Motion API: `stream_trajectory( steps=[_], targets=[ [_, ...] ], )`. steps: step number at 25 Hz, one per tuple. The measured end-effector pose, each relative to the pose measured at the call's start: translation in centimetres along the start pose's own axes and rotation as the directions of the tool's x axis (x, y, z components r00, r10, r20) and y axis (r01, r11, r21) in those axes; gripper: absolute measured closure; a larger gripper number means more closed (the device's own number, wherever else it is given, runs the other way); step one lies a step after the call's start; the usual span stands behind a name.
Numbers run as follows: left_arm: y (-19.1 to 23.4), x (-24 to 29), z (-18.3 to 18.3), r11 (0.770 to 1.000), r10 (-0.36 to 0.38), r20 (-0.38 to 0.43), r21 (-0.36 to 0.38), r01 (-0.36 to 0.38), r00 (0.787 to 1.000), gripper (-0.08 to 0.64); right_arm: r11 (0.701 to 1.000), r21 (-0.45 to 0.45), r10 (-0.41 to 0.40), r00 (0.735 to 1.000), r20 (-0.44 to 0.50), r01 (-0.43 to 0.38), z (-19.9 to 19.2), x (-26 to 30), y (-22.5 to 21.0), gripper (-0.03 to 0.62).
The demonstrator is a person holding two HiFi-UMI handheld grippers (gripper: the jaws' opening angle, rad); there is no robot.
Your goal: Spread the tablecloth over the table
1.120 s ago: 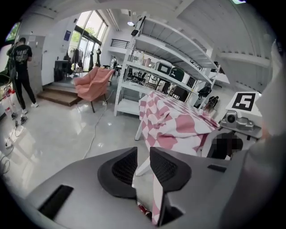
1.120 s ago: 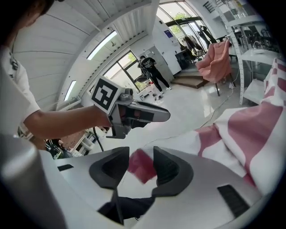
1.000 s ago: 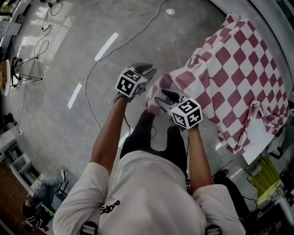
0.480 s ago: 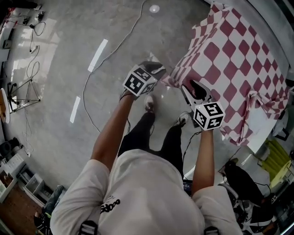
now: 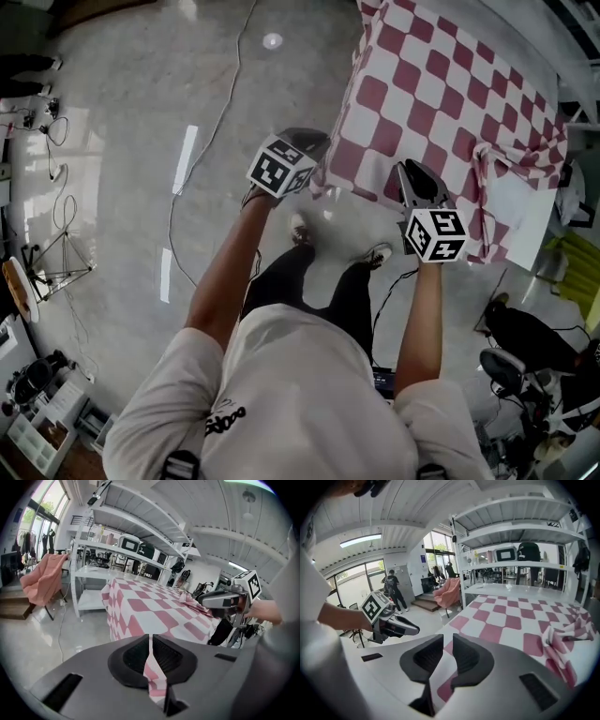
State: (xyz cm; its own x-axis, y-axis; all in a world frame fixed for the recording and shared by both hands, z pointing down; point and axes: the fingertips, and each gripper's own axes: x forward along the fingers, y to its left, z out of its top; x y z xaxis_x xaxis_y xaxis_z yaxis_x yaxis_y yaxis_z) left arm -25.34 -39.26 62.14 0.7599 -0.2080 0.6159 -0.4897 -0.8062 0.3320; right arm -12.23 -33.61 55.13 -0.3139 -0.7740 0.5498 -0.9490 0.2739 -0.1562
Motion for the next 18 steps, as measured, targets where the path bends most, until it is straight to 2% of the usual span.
stream_trajectory(
  steps=[6,12,18],
  targets=[
    [-5.7,2.2,5.1,0.992,-0.026,0.047,0.124,0.020,0.999,0.531,0.987,0.018,-0.162,0.986,0.044,0.161,0.8,-6.6,-5.9,0.568],
    [-13.7,3.9,9.7,0.973,-0.103,0.096,0.219,0.080,0.990,0.532,0.954,0.063,-0.298,0.953,0.063,0.294,1.1,-14.1,-11.2,0.569],
    [-21.2,6.6,13.1,0.953,-0.173,0.121,0.272,0.135,0.977,0.532,0.918,0.092,-0.394,0.916,0.082,0.386,0.6,-21.2,-16.1,0.571]
  ],
)
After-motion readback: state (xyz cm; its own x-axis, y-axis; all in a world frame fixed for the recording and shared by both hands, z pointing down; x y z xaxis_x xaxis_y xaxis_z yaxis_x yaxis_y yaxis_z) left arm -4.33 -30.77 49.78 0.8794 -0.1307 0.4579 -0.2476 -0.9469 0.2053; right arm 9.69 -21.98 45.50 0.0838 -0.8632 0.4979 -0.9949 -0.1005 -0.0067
